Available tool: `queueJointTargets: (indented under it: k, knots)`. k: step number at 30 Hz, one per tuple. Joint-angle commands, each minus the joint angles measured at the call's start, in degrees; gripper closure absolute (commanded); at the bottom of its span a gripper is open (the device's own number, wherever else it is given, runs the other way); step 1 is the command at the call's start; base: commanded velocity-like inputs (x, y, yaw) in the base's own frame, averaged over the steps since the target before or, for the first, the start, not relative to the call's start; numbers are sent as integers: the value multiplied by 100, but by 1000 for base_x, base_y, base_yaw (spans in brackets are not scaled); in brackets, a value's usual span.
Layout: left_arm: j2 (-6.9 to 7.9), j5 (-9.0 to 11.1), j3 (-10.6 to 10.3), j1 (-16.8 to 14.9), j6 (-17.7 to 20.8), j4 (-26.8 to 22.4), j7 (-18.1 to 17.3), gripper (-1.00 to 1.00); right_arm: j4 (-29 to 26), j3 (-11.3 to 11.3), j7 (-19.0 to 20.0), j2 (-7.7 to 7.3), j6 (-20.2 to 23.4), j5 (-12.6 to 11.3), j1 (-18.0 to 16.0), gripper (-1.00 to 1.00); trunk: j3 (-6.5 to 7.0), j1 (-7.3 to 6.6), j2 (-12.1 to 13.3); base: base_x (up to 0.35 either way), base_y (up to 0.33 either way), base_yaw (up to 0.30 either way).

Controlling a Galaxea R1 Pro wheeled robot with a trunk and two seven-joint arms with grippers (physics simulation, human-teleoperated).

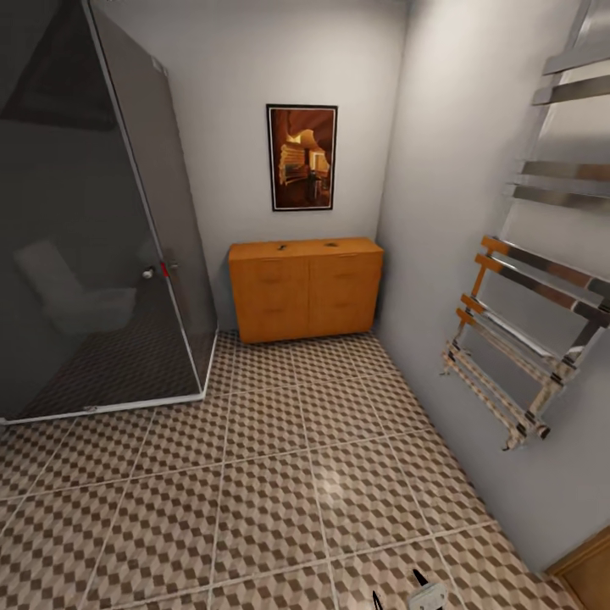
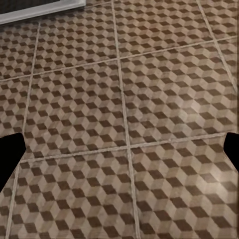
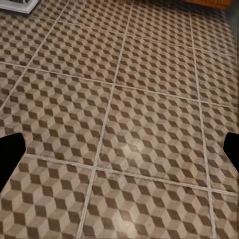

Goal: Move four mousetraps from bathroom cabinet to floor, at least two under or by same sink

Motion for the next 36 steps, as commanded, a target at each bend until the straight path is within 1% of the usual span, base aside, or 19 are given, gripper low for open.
queueJointTargets:
  k: [1, 9, 19, 36]
  knots:
    - [-3, 51, -49, -11, -32, 22, 1, -100, 6, 45, -58, 0, -9, 22, -5, -100, -3, 6, -11, 264, -184, 0]
    - [-3, 51, -49, -11, -32, 22, -2, -100, 7, 45, -58, 0, -9, 22, -5, -100, 68, 6, -11, 283, -142, 0]
    - [-3, 51, -49, -15, -32, 22, -3, -100, 8, 45, -58, 0, -9, 22, -5, -100, 142, 6, -11, 325, -16, 0]
    - [-3, 51, -49, -15, -32, 22, -3, -100, 9, 45, -54, 0, -8, 22, -5, -100, 154, 6, -11, 331, 0, 0]
